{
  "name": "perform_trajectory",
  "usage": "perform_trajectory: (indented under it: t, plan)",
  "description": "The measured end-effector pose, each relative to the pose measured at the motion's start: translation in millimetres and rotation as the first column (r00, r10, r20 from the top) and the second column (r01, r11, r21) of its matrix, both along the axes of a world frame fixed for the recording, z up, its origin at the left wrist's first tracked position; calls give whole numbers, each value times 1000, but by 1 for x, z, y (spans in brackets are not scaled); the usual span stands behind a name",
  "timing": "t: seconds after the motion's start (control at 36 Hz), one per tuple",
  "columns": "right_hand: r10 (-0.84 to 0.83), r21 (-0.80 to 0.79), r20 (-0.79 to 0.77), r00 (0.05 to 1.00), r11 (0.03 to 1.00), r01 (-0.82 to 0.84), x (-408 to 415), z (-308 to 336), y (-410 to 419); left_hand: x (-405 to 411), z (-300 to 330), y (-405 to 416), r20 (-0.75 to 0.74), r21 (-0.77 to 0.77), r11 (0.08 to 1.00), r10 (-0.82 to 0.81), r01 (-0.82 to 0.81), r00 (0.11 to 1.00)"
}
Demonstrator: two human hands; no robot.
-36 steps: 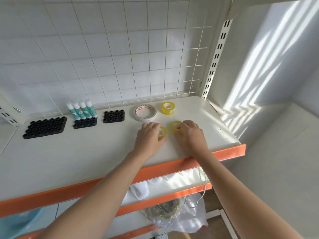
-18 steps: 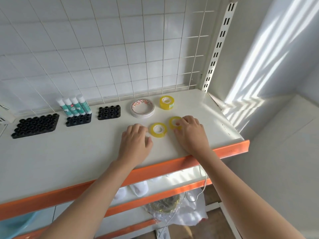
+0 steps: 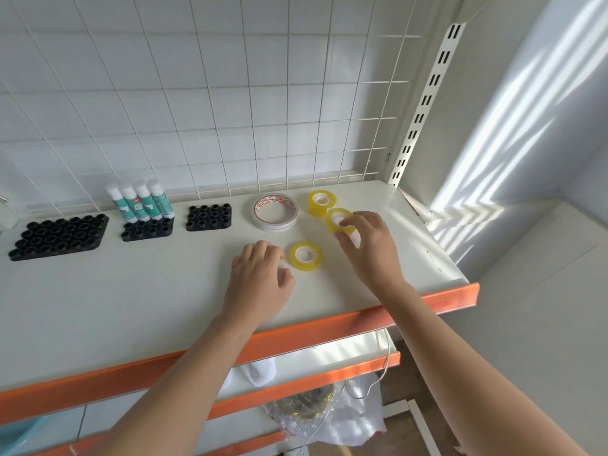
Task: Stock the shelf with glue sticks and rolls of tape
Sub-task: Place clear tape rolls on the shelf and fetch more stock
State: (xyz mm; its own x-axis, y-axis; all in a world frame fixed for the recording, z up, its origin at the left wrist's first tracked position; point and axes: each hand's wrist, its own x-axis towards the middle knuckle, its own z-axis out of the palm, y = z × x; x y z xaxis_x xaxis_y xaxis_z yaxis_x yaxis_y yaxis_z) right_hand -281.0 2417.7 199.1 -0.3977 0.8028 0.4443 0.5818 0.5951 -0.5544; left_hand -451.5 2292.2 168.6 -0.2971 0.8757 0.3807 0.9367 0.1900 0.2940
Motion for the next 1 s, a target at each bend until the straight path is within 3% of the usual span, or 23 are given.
perform_trajectory:
  t: [0.47, 1.0]
  plan:
    - [61, -164, -25, 998, 984, -64, -50, -5, 60, 0, -1, 0, 2, -5, 1000, 6, -6, 1000]
    - [49, -114, -46, 998, 992, -54, -51, -8, 59, 0, -2, 1, -19, -15, 1000, 21, -22, 1000]
